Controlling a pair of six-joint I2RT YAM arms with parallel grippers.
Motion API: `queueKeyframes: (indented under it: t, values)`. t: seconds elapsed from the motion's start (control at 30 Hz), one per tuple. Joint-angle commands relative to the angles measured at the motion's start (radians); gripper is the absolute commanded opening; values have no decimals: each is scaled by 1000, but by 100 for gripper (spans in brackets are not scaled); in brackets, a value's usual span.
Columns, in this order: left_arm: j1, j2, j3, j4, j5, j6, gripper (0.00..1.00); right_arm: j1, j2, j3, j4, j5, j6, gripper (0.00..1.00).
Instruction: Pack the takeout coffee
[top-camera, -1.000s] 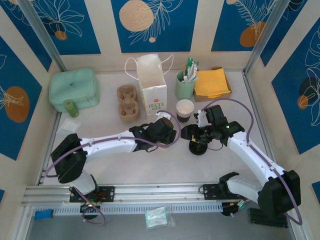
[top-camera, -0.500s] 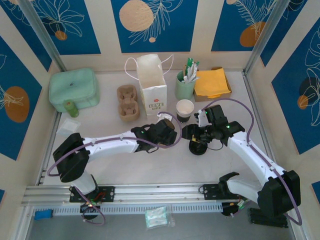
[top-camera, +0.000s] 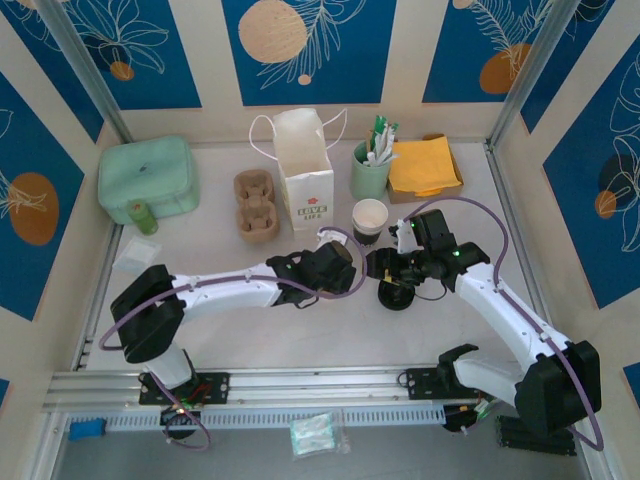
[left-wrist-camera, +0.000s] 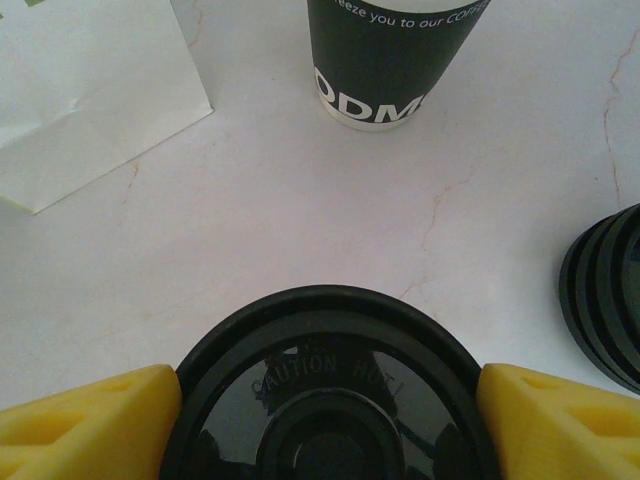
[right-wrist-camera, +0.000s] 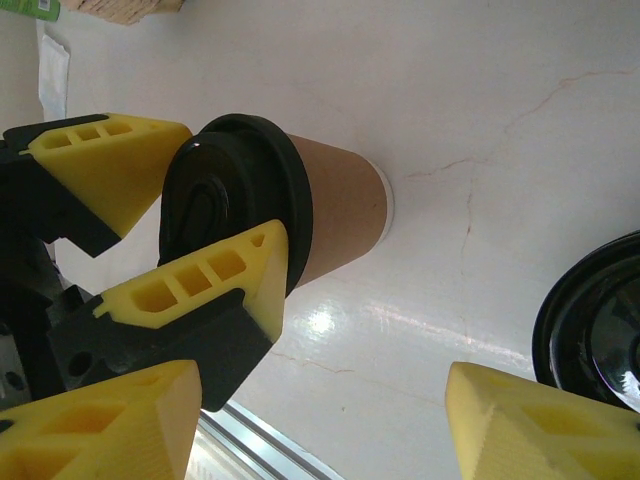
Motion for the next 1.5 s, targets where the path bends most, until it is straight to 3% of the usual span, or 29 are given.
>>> queueKeyframes:
  t: [0.0, 0.57, 0.87, 1.17, 1.47]
  values:
    - [-17, 26, 13, -66, -25, -3, 80, -5, -8, -8, -1, -21, -12, 66]
    - [-18, -31, 86, -50, 45, -31, 100, -31, -15, 31, -33, -28, -32, 67]
    - [-2, -118, 91, -47, 57, -101, 99, -67, -31, 53, -58, -53, -33, 67]
    - [132, -252, -20, -104, 128, -185, 100, -53, 57, 123, -126, -87, -71, 64]
    - [230, -308, -191, -19, 236, -189, 100, 50, 191, 158, -97, -62, -49, 58]
